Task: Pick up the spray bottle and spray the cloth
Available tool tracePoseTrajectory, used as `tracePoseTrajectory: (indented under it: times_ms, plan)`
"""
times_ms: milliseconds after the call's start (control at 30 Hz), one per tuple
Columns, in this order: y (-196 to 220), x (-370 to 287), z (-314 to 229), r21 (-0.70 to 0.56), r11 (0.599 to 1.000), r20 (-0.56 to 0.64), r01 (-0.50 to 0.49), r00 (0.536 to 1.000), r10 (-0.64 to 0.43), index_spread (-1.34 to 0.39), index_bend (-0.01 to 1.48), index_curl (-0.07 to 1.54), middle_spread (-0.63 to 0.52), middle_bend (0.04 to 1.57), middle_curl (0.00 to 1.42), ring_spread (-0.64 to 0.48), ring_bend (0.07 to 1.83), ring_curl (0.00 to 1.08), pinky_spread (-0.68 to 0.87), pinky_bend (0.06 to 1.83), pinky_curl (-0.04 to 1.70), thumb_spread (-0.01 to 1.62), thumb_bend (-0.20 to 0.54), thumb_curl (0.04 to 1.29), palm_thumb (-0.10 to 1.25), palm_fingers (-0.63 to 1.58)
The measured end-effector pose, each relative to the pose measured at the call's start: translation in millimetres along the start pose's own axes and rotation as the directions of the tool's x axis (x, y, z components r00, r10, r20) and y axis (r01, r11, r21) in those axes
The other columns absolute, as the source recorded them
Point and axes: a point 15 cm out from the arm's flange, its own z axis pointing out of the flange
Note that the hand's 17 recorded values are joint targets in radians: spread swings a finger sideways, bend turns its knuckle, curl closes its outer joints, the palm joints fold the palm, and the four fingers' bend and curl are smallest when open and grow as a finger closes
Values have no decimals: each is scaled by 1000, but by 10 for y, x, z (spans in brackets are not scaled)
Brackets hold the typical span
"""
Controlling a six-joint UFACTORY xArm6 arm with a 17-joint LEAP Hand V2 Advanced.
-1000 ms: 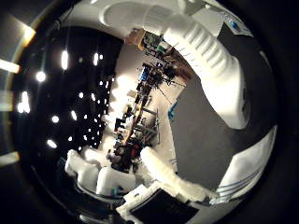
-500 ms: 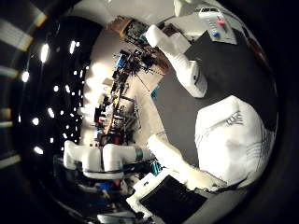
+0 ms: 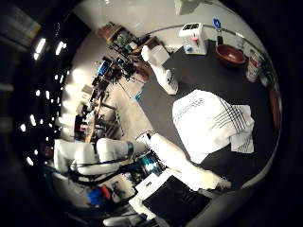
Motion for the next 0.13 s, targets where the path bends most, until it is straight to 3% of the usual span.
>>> tracePoseTrajectory:
  times_ms: [133]
  plan:
    - [158, 96, 37, -11, 1000, -43, -12, 999, 12, -446, 222, 365, -16, 174, 256, 274, 193, 210, 630, 610, 189, 1002, -27, 460, 501, 283]
